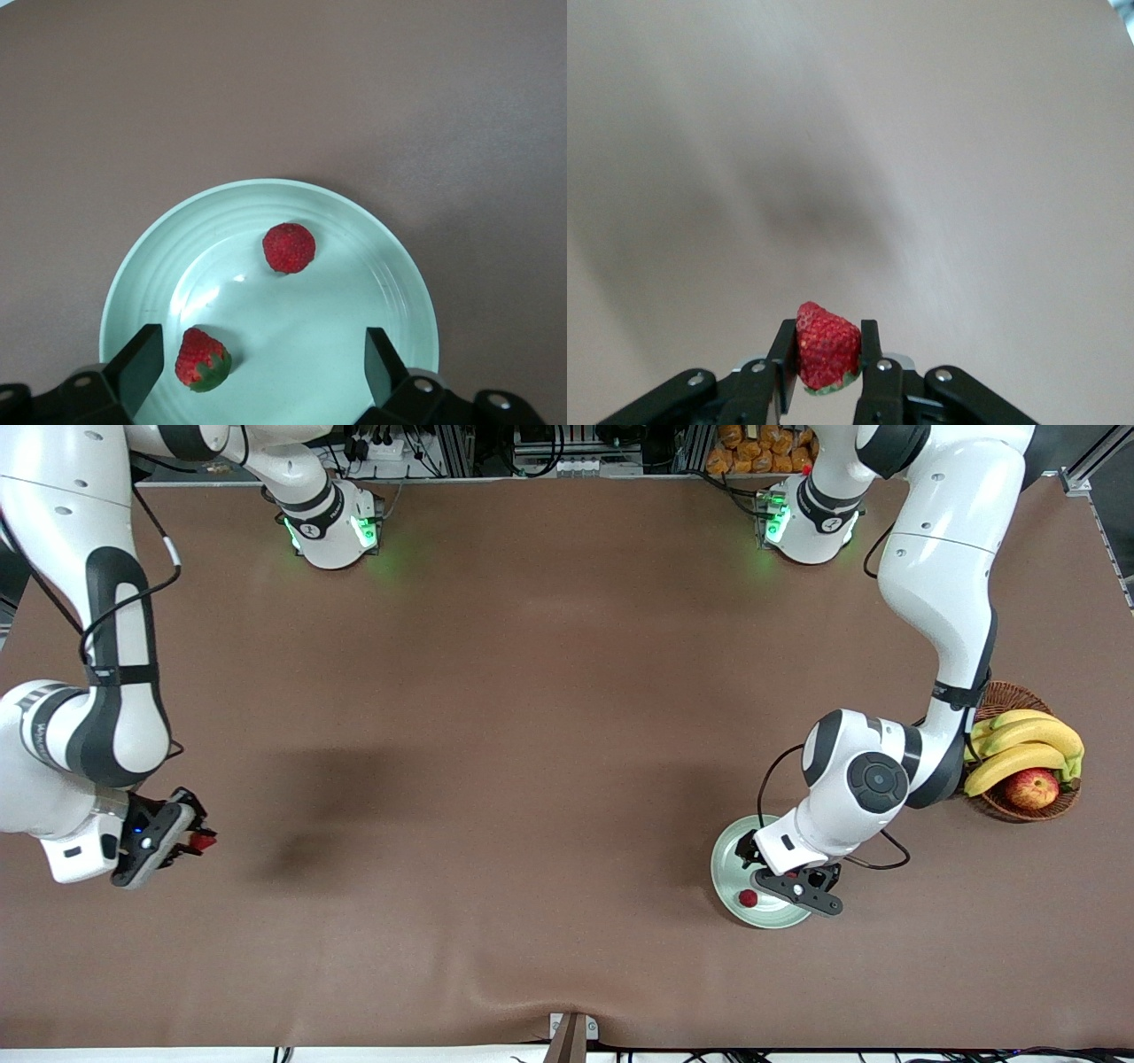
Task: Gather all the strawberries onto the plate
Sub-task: 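Carry the last strawberry mid-table with the right gripper and release it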
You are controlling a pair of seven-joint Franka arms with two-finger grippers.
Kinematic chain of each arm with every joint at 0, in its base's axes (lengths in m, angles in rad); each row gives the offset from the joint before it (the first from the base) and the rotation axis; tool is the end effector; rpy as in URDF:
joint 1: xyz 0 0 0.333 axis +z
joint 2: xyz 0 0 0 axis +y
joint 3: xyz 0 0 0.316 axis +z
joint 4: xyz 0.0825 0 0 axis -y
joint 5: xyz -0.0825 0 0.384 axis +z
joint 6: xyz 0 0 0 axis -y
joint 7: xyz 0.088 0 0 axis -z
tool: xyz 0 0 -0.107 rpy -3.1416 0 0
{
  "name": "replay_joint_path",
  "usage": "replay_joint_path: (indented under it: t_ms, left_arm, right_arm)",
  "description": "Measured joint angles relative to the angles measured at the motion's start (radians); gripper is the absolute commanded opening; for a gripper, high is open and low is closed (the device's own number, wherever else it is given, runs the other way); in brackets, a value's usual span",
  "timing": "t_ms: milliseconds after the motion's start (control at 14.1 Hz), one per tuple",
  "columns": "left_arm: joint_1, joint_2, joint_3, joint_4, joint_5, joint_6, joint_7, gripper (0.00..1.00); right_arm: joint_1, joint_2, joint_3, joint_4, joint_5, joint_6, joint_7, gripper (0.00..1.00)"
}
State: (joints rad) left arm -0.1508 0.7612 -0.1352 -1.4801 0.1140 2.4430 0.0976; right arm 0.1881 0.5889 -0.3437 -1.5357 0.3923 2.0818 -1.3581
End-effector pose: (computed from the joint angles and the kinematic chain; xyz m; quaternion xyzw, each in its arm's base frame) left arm 0.7132 -0.1894 0.2474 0.9730 -0.2056 0.1038 0.0132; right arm 0.6981 -0.0524 0.3264 -0.8597 -0.5050 -0.0521 0.0558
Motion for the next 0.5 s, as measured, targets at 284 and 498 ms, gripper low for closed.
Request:
replay_joint_path:
  t_ms: [284, 498]
  left_arm:
    - [0.04, 0.0, 0.001, 0.002, 0.0, 0.0, 0.07, 1.0]
    - [0.067, 0.0, 0.0, 0.003, 0.0, 0.0, 0.096, 1.0]
  right_arm:
    - [0.129, 0.009, 0.006, -0.001, 0.045, 0.0, 0.174, 0.0]
    - [0.217, 0.011, 0.007, -0.001, 0.054, 0.002, 0.329, 0.0]
